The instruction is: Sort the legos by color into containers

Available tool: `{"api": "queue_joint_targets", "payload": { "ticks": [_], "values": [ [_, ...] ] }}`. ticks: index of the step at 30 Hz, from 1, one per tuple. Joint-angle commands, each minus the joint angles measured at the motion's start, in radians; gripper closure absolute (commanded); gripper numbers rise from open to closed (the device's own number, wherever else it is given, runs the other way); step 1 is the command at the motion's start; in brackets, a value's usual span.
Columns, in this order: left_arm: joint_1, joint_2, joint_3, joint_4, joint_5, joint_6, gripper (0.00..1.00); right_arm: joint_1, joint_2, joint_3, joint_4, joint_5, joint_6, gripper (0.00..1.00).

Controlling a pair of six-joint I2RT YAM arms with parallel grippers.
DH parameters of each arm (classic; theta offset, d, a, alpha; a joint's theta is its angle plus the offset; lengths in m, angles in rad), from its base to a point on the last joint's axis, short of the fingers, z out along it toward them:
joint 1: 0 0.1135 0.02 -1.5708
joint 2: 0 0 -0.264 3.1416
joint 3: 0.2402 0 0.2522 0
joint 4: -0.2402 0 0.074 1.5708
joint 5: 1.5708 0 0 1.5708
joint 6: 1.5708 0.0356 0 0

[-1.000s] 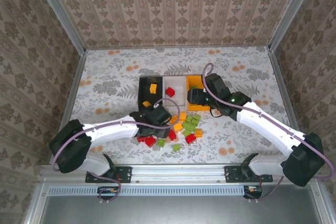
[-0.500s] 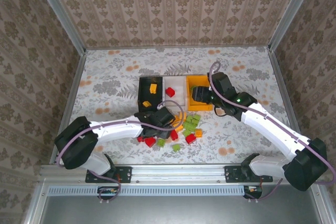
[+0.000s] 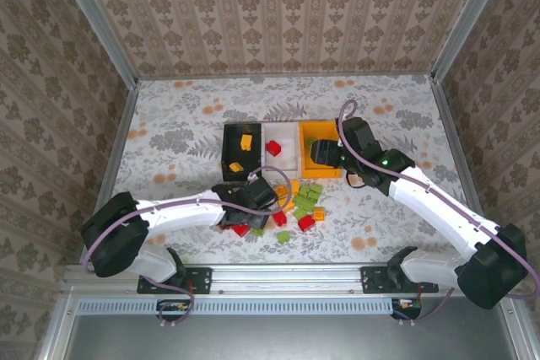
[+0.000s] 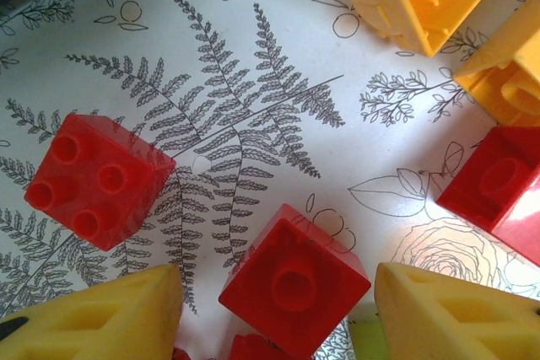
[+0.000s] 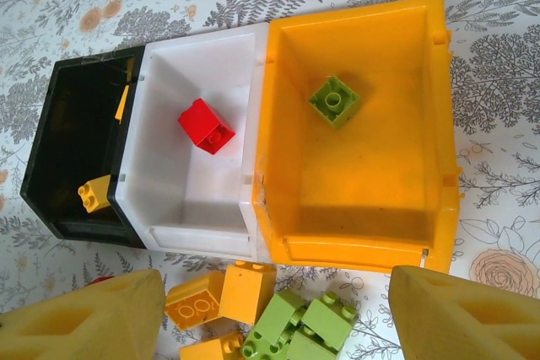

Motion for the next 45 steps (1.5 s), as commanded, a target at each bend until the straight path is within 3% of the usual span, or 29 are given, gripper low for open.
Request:
{"api": "queue_joint_targets", "payload": {
  "ticks": [1, 5, 10, 16, 22, 25, 30, 36, 41, 45],
  "values": [
    [-0.006, 0.038, 0.004, 0.000, -0.011, 0.010, 0.37, -0.008, -0.034, -0.009, 0.015, -0.010, 0.007, 0.28],
    [-0.004, 0.079, -0.007, 0.036, 0.006, 0.007, 0.38, -0.009, -0.048, -0.015, 0.004, -0.002, 0.003, 0.28],
    [-0.007, 0.104, 0.003, 0.052, 0.021, 0.012, 0.48, -0.017, -0.059, -0.019, 0.002, 0.001, 0.004, 0.28],
    [-0.018, 0.042, 0.032, -0.005, 0.001, 0.014, 0.57, -0.028, -0.068, -0.019, 0.001, 0.001, 0.005, 0.28],
    [-0.010, -0.063, 0.156, -0.060, -0.011, 0.056, 0.61, -0.039, -0.087, -0.030, 0.001, 0.001, 0.014, 0.28],
    [0.040, -0.057, 0.242, -0.033, 0.028, 0.101, 0.62, -0.042, -0.100, -0.044, -0.001, 0.001, 0.015, 0.28],
    [0.169, 0.068, 0.398, 0.034, 0.119, 0.159, 0.63, -0.048, -0.106, -0.075, -0.007, 0.004, 0.017, 0.28],
    [0.265, 0.295, 0.594, 0.061, 0.197, 0.177, 0.64, -0.051, -0.117, -0.113, -0.013, 0.008, 0.017, 0.28],
    [0.293, 0.431, 0.723, 0.040, 0.218, 0.168, 0.63, -0.051, -0.130, -0.133, -0.030, -0.013, 0.014, 0.28],
    [0.300, 0.501, 0.785, 0.033, 0.229, 0.156, 0.53, -0.051, -0.146, -0.162, -0.048, -0.043, 0.004, 0.28]
  ]
}}
